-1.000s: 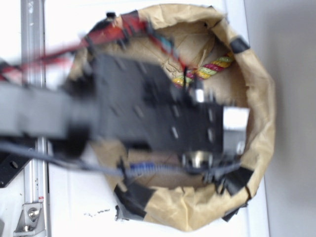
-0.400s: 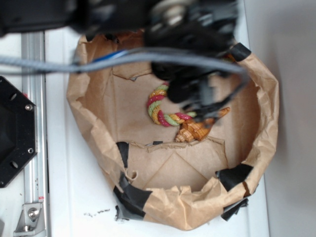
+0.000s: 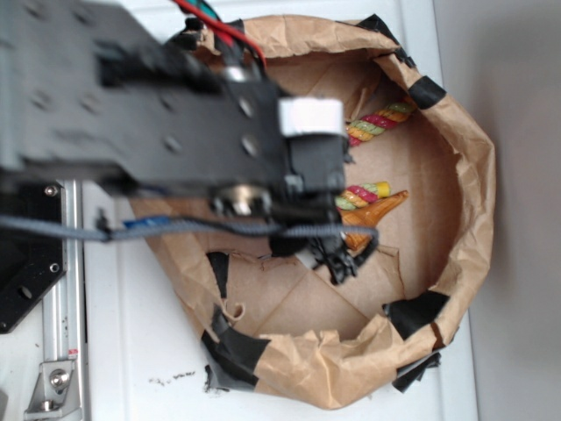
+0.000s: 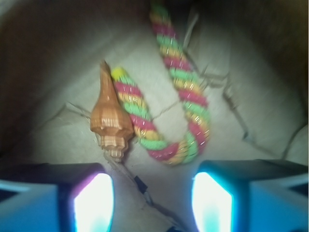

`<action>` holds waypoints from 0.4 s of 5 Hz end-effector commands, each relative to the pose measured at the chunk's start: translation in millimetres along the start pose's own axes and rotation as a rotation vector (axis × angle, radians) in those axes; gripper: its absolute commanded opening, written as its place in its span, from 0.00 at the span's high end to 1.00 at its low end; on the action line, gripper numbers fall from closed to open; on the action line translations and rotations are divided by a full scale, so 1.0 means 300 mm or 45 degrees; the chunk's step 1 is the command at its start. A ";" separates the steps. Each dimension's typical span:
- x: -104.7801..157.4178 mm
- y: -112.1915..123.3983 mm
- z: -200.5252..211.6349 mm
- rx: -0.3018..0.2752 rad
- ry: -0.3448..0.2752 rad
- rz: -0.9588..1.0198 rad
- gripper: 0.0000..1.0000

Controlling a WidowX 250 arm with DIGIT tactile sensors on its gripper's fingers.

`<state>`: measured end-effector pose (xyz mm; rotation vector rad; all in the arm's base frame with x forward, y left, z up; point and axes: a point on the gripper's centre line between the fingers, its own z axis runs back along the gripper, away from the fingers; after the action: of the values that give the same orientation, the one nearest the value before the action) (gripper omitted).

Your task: Grab the shell.

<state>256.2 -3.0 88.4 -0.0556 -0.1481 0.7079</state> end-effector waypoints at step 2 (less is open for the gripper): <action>0.105 -0.064 -0.139 -0.079 -0.044 -0.062 0.00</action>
<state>289.5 -5.9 39.3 -0.0785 -0.1451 0.6508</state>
